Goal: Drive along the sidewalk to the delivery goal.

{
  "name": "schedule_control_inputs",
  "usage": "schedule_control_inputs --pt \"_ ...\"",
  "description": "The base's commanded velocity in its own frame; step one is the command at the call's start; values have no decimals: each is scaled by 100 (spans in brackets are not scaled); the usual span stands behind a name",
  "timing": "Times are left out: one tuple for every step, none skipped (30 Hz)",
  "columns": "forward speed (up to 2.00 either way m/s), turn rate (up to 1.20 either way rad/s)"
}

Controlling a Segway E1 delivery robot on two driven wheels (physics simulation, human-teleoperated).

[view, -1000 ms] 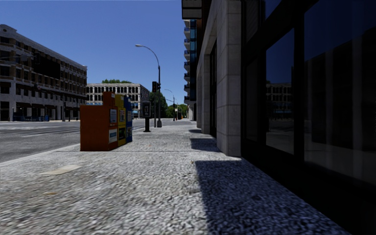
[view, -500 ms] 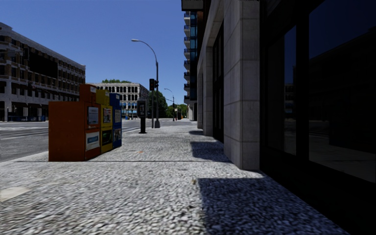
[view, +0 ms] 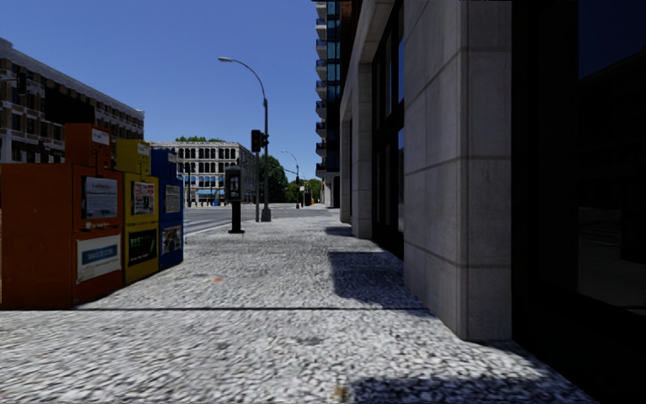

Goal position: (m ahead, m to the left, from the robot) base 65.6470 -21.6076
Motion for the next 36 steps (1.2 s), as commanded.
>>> schedule_control_inputs --pt "200 0" --pt "200 0" --pt "200 0" --pt "200 0" --pt "200 0" --pt "200 0" --pt "200 0" --pt "200 0" --pt "200 0" --pt "200 0" --pt "200 0" --pt "200 0" --pt "200 0" --pt "200 0" --pt "200 0" --pt "200 0" --pt "200 0" --pt "200 0" --pt "200 0" --pt "200 0" --pt "200 0" --pt "200 0" --pt "200 0" --pt "200 0" --pt "200 0" --pt "200 0" --pt "200 0" --pt "200 0" --pt "200 0" --pt "200 0" --pt "200 0" --pt "200 0" --pt "200 0" --pt "200 0" --pt "200 0" --pt "200 0"
